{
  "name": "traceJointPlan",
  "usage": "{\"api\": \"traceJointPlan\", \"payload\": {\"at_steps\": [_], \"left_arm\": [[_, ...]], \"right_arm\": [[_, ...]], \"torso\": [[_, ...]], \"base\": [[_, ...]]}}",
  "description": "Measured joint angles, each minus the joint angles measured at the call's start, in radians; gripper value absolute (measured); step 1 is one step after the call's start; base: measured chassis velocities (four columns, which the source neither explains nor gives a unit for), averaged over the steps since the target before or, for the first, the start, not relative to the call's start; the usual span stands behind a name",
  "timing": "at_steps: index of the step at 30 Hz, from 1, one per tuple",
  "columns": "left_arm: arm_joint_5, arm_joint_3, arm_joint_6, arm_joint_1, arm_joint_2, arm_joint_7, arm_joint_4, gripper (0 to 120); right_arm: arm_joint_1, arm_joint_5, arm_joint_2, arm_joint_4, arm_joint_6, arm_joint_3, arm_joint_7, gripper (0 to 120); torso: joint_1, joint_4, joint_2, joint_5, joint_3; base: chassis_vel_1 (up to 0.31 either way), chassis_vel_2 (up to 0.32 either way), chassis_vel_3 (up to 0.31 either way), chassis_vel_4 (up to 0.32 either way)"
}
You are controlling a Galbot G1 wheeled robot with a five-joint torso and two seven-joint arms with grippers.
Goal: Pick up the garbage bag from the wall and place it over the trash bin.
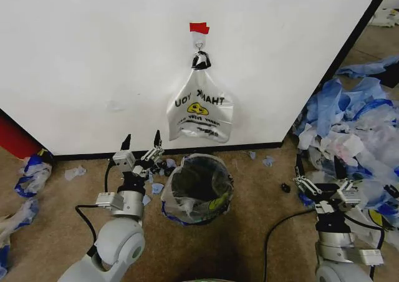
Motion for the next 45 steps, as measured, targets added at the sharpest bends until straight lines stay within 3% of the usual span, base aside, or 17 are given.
{"api": "traceJointPlan", "payload": {"at_steps": [45], "left_arm": [[0.0,0.0,0.001,0.0,0.0,0.0,0.0,100]], "right_arm": [[0.0,0.0,0.0,0.0,0.0,0.0,0.0,100]], "torso": [[0.0,0.0,0.0,0.0,0.0]], "base": [[0.0,0.0,0.0,0.0]]}}
